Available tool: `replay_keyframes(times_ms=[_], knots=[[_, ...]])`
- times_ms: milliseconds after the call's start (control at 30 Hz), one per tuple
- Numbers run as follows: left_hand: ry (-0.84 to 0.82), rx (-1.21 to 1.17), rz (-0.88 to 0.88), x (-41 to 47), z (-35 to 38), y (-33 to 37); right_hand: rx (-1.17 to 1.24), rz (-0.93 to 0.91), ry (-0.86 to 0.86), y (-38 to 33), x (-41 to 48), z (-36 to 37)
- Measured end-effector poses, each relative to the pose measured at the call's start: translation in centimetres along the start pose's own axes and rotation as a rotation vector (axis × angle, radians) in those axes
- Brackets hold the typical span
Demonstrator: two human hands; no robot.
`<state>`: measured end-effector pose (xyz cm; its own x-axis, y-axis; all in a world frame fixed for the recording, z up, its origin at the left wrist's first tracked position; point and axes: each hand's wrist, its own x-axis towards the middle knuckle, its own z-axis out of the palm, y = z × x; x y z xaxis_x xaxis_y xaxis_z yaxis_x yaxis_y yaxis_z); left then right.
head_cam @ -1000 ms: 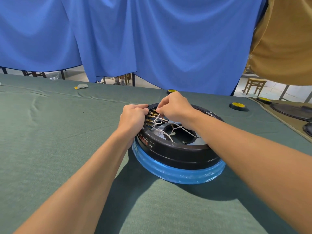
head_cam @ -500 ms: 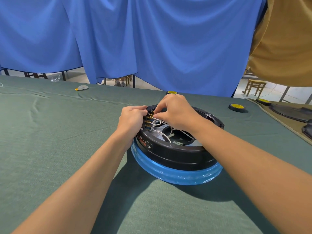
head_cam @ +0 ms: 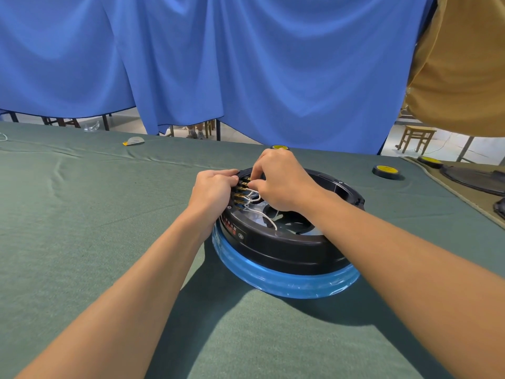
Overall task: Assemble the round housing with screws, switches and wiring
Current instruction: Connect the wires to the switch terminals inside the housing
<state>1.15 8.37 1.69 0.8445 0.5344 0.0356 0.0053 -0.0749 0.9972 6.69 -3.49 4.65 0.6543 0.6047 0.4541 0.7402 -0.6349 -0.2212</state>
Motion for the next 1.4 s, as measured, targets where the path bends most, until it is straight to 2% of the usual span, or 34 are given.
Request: replay_keyframes(times_ms=[600,1400], knots=[[-0.014,-0.004,-0.020,-0.21,-0.05,0.28,0.111,0.083,-0.032,-0.04,-0.20,-0.05],[0.009,0.031,0.001,0.20,0.22,-0.18,0.091,0.084,0.025,-0.41,0.00,0.67]])
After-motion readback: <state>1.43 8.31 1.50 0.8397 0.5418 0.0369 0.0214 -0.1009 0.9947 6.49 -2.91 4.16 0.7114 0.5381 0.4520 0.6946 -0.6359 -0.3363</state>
